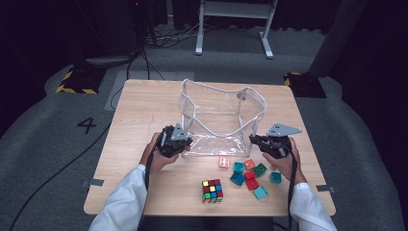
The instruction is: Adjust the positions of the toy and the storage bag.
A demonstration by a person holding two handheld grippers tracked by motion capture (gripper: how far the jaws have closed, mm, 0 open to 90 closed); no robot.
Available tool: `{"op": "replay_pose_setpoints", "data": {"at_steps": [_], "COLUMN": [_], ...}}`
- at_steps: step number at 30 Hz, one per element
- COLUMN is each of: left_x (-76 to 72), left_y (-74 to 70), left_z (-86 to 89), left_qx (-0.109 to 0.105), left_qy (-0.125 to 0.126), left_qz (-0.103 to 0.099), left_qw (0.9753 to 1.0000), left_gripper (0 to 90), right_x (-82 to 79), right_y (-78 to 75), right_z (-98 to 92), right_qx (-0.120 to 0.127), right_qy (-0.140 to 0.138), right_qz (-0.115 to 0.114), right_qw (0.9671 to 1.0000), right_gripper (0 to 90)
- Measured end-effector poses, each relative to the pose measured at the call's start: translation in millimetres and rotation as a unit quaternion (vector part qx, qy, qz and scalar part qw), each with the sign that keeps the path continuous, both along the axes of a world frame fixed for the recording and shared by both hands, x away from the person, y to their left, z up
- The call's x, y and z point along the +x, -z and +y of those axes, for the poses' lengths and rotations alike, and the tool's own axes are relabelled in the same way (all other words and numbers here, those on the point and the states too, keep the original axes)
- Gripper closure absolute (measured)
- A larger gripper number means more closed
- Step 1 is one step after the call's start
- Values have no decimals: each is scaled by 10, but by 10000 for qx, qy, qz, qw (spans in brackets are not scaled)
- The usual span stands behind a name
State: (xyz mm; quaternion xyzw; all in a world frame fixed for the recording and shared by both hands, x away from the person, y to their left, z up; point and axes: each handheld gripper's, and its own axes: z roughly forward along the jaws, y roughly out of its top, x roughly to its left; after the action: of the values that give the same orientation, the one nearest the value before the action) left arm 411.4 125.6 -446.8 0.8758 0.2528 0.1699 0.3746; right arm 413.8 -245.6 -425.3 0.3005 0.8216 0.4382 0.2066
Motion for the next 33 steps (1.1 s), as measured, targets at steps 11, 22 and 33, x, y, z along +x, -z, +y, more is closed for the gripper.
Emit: {"op": "replay_pose_setpoints", "data": {"at_steps": [11, 22, 33], "left_x": [-289, -1035, -1354], "left_y": [-49, 295, 447], "left_z": [191, 235, -197], "left_qx": [-207, -189, -281], "left_qy": [-118, 397, 785], "left_qz": [-27, 447, 739], "left_qw": [9997, 9980, 9938], "left_gripper": [621, 213, 162], "right_x": [-105, -559, -665], "right_y": [-34, 61, 388], "right_z": [9, -568, -848], "right_qx": [165, 178, -64], "right_qy": [47, 315, 661], "right_qz": [27, 174, 539], "right_qw": [9998, 9992, 9963], "right_gripper": [613, 279, 273]}}
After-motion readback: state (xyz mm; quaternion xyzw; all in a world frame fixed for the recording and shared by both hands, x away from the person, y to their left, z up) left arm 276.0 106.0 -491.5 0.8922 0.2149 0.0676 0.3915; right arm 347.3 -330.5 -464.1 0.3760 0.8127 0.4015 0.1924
